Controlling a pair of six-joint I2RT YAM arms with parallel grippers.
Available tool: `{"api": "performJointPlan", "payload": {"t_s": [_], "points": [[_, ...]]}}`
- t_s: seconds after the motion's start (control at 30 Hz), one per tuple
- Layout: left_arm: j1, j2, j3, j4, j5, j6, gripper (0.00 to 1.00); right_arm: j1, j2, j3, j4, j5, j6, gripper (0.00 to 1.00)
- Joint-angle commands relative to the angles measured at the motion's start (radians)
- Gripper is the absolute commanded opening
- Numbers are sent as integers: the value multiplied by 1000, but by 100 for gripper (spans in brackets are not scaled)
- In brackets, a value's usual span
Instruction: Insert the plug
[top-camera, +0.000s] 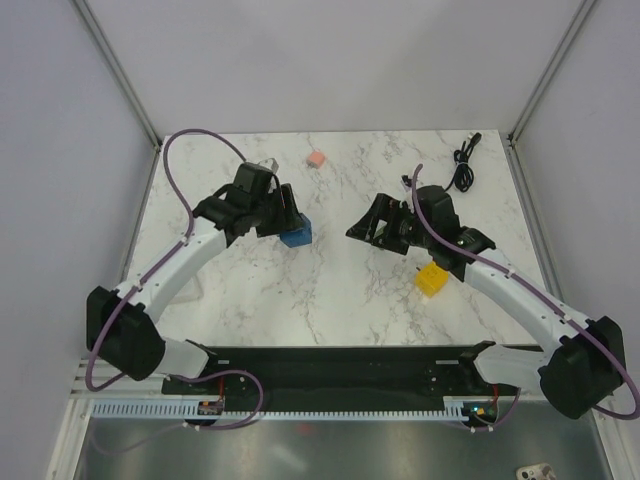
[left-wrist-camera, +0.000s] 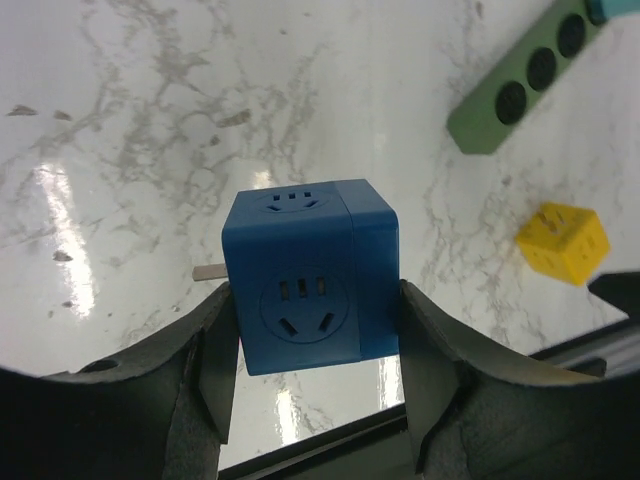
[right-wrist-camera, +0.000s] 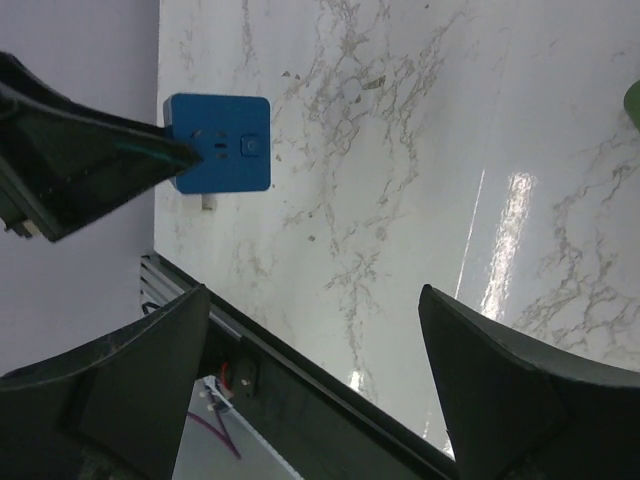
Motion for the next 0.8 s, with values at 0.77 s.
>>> {"api": "performJointPlan", "payload": {"t_s": [0.77], "points": [[-34,-368,-347,660,343,159,2,73,-18,155,59,157,197,96]]}}
